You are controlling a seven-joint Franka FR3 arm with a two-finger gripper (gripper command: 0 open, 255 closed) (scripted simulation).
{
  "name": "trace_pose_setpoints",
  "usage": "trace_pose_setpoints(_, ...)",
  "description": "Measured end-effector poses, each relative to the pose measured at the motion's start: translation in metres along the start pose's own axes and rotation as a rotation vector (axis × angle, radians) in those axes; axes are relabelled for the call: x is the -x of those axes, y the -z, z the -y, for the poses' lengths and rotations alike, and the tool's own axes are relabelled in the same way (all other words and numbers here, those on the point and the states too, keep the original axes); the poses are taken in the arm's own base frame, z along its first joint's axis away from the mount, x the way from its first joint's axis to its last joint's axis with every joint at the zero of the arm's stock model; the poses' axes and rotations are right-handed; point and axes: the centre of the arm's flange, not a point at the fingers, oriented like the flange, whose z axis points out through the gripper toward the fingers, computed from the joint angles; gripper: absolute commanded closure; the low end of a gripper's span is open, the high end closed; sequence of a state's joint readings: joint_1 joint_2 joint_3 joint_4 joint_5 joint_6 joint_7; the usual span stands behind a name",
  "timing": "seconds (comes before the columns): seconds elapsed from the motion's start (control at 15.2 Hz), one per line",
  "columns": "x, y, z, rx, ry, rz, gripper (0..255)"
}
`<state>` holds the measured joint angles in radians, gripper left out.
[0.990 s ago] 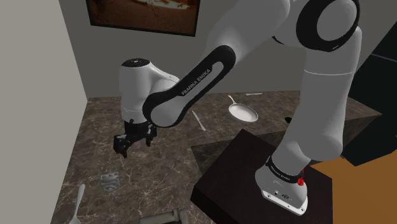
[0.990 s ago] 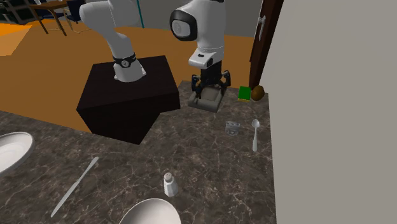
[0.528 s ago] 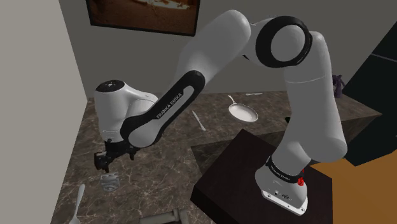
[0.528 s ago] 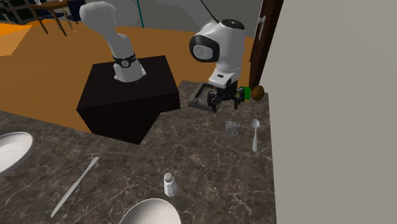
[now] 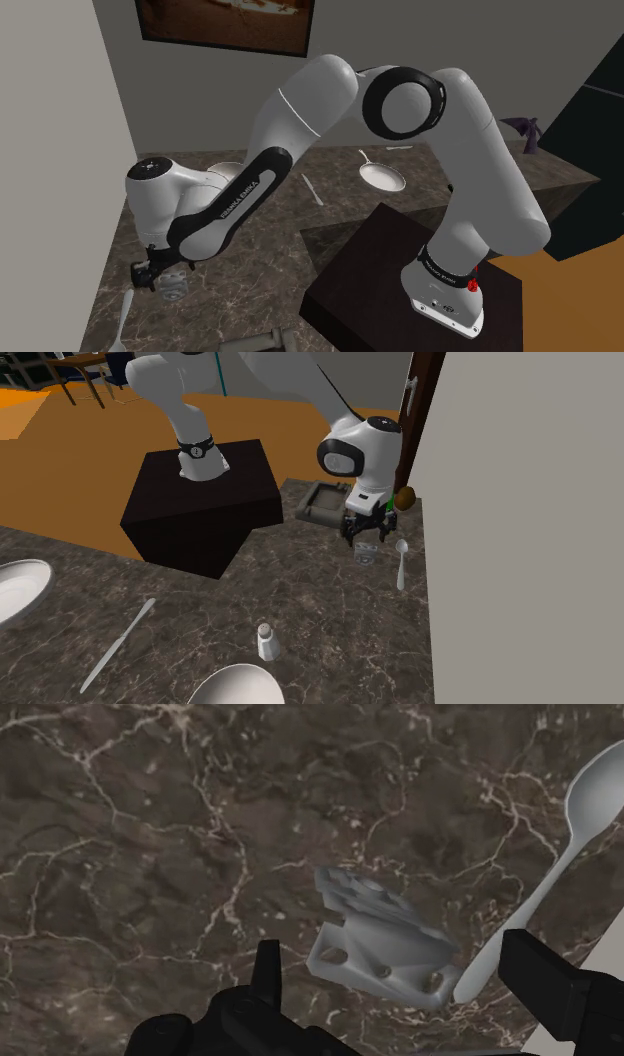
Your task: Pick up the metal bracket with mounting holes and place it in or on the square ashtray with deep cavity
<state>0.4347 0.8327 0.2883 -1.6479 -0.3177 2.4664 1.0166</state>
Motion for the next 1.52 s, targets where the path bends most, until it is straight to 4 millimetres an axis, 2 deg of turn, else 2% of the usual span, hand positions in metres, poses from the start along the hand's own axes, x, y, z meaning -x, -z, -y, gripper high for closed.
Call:
trace_pose_setpoints(0.26, 0.001, -0.02, 0.001, 0.0, 0.0, 0.0, 0)
trace_pose_setpoints(0.66, 0.0, -0.024, 0.001, 0.0, 0.0, 0.0, 0)
trace_pose_setpoints(0.73, 0.0, -0.024, 0.001, 0.0, 0.0, 0.0, 255)
trace_pose_setpoints(1.39, 0.0, -0.023, 0.002, -0.001, 0.0, -0.001, 255)
trace_pose_setpoints(1.52, 0.0, -0.017, 0.001, 0.0, 0.0, -0.001, 255)
